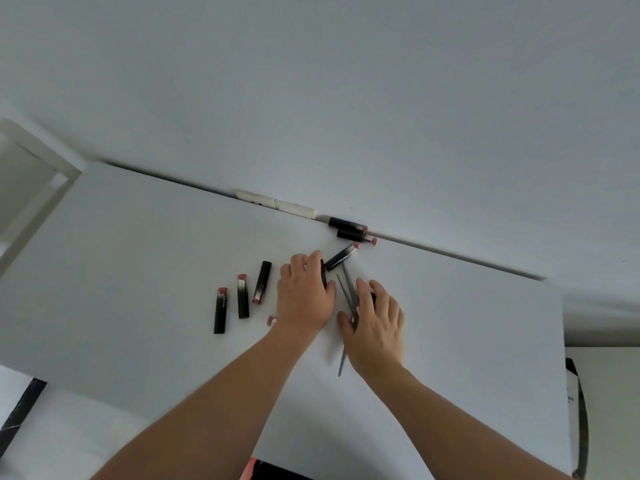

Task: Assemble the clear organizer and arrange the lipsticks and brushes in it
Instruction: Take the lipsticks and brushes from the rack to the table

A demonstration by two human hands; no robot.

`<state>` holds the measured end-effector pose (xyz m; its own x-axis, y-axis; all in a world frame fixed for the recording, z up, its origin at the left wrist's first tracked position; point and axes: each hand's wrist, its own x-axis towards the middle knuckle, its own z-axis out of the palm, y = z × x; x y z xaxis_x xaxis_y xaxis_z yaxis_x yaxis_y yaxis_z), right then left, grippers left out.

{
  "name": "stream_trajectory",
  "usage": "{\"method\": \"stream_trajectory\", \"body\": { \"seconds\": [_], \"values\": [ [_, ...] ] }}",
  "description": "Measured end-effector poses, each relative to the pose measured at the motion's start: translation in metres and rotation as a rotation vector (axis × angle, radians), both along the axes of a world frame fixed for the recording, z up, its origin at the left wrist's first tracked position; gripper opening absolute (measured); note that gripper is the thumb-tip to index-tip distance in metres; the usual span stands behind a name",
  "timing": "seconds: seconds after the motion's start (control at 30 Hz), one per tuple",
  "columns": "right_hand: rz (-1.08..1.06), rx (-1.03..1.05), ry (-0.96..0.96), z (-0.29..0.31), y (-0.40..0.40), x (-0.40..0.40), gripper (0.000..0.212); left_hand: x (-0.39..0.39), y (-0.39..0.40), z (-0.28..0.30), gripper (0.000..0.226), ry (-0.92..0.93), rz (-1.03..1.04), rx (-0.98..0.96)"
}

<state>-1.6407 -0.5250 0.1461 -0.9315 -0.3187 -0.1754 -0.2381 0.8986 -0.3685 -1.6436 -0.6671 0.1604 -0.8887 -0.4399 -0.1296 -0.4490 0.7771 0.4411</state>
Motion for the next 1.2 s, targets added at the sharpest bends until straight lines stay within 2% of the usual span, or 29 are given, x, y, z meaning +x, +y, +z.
{"method": "stream_trajectory", "body": {
  "seconds": [0.23, 0.43, 0.63, 0.77, 0.87, 1.0, 1.2],
  "values": [
    [0.044, 0.071, -0.039, -0.007, 0.005, 0.003, 0.068, 0.004, -0.001, -0.008, 0.057, -0.011, 0.062, 0.07],
    [0.066, 0.123, -0.052, -0.009, 0.007, 0.0, 0.074, 0.024, -0.01, 0.001, 0.057, 0.161, 0.051, 0.129],
    [0.078, 0.097, -0.031, -0.008, 0.01, -0.001, 0.073, 0.086, -0.025, -0.001, 0.06, 0.147, -0.102, 0.015],
    [0.093, 0.02, -0.031, 0.0, 0.015, -0.001, 0.071, 0.093, -0.041, 0.004, 0.054, 0.139, -0.047, 0.021],
    [0.082, -0.117, -0.104, 0.014, 0.024, -0.006, 0.064, 0.097, -0.052, 0.017, 0.05, 0.149, -0.025, 0.082],
    [0.006, -0.292, -0.186, 0.034, 0.052, -0.013, 0.05, 0.1, -0.053, 0.041, 0.04, 0.192, 0.031, 0.224],
    [-0.1, -0.49, -0.178, 0.058, 0.093, 0.003, 0.031, 0.112, -0.036, 0.067, 0.021, 0.279, 0.113, 0.472]
  ]
}}
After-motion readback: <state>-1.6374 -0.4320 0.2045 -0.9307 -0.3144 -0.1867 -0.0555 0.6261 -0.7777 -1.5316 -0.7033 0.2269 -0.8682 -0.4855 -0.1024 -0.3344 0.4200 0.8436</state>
